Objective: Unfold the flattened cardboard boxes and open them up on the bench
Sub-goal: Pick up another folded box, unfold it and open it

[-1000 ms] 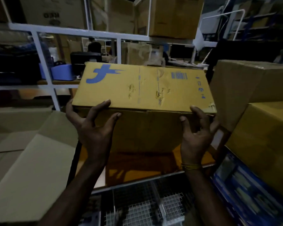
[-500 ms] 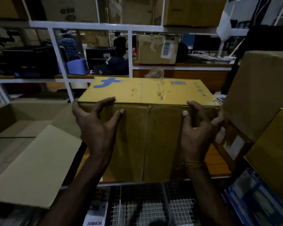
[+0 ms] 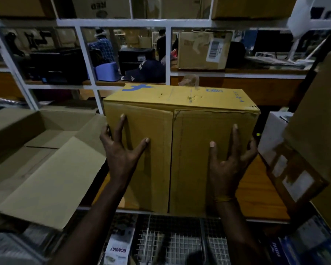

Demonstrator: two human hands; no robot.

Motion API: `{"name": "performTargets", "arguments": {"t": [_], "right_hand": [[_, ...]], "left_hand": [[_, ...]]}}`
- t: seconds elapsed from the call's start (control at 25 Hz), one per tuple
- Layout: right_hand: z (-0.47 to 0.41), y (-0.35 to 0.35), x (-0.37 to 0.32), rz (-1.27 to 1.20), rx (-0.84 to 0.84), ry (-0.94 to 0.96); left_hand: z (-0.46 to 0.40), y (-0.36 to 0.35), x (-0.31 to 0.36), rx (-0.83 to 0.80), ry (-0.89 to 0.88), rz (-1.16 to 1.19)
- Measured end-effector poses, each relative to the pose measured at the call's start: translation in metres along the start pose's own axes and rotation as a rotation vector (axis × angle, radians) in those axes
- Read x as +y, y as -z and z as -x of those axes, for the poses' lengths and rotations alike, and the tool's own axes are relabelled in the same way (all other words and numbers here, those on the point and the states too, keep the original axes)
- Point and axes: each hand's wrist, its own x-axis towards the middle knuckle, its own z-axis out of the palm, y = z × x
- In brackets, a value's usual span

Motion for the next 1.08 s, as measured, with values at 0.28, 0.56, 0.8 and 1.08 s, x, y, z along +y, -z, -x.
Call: {"name": "performTargets", "arguments": {"t": [0.28,0.56,0.8,1.08], "right_hand": [[0.062,-0.032,0.057,-0.002,-0.249,-0.244],[0.029,-0.076,0.028,0.206,-0.114,-0.316],[0.017,-0.117,0.036,0.510,-0.305,-0.407],[0.057,-0.147,0.047,0.770,-0.688,-0.417]], "left_hand": [[0.039,-0.019,-0.097,-0.264,0.127,-0.018],[0.002,-0.042,-0.103,-0.131,0.072,-0.108],[-0.038,-0.055,-0.114,-0.209,0.216,-0.328],[-0.019,-0.084,-0.127,-0.665,-0.108,-0.565]]}}
